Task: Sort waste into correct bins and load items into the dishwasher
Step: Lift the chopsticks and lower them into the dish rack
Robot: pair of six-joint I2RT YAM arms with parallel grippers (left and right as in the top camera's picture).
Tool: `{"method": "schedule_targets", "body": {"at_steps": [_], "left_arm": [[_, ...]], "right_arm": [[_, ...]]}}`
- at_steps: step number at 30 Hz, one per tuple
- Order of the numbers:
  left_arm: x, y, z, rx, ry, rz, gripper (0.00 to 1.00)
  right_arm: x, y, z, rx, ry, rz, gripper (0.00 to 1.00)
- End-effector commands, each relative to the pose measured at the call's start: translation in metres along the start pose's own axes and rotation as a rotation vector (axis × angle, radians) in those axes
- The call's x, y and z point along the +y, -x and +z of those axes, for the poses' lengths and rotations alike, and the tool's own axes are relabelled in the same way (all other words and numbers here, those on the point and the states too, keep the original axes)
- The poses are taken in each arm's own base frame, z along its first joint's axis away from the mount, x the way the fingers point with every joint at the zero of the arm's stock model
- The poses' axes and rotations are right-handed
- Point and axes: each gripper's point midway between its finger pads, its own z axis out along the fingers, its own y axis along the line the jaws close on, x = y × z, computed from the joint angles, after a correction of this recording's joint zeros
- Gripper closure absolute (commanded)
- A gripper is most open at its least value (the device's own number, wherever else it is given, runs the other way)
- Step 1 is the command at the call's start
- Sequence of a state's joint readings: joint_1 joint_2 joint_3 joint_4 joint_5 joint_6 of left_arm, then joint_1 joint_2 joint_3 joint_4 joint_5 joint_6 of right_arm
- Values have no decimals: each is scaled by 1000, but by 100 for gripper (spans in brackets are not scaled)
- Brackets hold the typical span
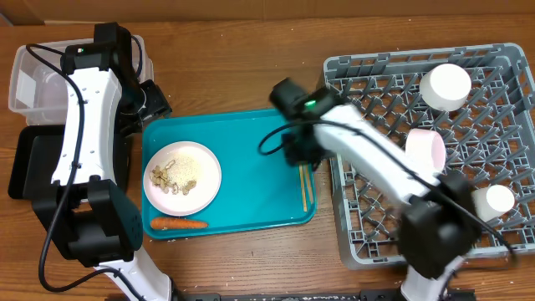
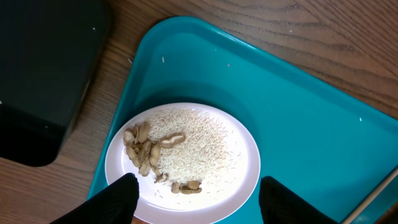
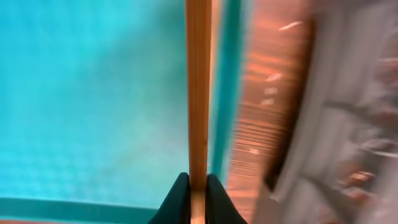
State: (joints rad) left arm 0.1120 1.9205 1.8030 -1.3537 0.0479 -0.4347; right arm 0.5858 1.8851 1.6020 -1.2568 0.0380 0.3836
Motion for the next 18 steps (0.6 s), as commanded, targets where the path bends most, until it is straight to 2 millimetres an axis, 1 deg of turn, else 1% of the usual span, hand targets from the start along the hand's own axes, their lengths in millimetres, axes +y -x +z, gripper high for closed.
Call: {"method": "schedule_targets", "body": {"at_steps": [1,2,4,6,8,13,15,18], "left_arm": [[-1,2,-15,-45,-14,20,36],[-1,2,-15,-45,-14,20,35],[-1,2,-15,-46,-14,20,36],[-1,2,-15,-47,-15,20,36],[-2,3,-16,-50,-16,21,35],[-2,4,-16,-53,-18,20,35],[-2,4,-16,-53,-18,20,35],[-2,4,-16,-53,-18,20,36]], "right_arm": [[-38,19,-60,-153,9,34,96],[-52,16,-65,-146,-1,41,96],[-71,8,-66,-104,-24,48,96],[-86,-1,-62,-51,-43,59,96],[-94,-8,-55,-14,-53,71,96],[-98,-27,-26,57,-72,70,96],[-101,-37,-7,88,-81,70,96],[-104,-42,10,98,-85,75,96]]}}
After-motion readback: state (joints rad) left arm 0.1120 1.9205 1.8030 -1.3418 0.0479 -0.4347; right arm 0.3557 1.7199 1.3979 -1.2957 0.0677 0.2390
